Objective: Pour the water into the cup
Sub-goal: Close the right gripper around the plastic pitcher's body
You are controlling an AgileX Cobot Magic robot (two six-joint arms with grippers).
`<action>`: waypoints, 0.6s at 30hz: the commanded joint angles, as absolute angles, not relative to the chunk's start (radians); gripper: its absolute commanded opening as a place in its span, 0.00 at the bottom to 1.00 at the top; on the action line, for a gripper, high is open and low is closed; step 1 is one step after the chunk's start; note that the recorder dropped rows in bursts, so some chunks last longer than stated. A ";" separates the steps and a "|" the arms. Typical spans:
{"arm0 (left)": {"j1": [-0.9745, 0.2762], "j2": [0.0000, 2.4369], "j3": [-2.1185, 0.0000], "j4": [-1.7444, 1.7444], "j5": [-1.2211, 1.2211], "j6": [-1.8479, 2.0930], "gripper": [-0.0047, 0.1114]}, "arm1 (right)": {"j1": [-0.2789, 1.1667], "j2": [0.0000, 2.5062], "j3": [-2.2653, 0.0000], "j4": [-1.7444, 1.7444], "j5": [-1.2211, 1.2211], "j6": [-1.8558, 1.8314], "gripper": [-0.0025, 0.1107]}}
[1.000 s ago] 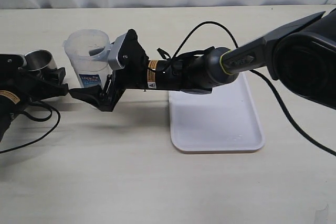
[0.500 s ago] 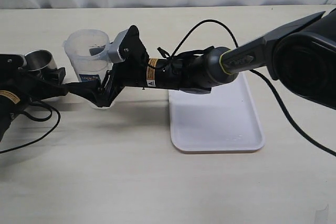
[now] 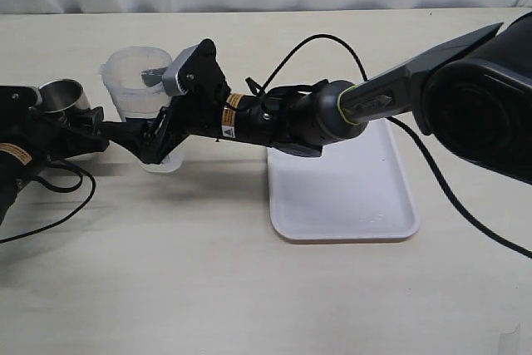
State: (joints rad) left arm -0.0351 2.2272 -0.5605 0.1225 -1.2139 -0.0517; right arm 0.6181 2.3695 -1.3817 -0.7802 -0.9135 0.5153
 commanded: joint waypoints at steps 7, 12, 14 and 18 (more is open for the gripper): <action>-0.030 2.225 -0.564 0.143 -1.221 -0.061 0.04 | 0.619 2.374 -1.383 -0.771 -0.884 0.453 0.55; -0.030 2.225 -0.564 0.139 -1.221 -0.061 0.04 | 0.619 2.374 -1.383 -0.771 -0.884 0.444 0.23; -0.030 2.225 -0.564 0.139 -1.221 -0.061 0.04 | 0.619 2.374 -1.383 -0.771 -0.883 0.444 0.12; -0.030 2.225 -0.564 0.155 -1.221 -0.061 0.04 | 0.619 2.374 -1.383 -0.771 -0.892 0.432 0.06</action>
State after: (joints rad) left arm -0.0351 2.2272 -0.5605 0.1372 -1.2139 -0.0517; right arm 0.6181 2.3711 -1.3817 -0.7777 -0.8892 0.4535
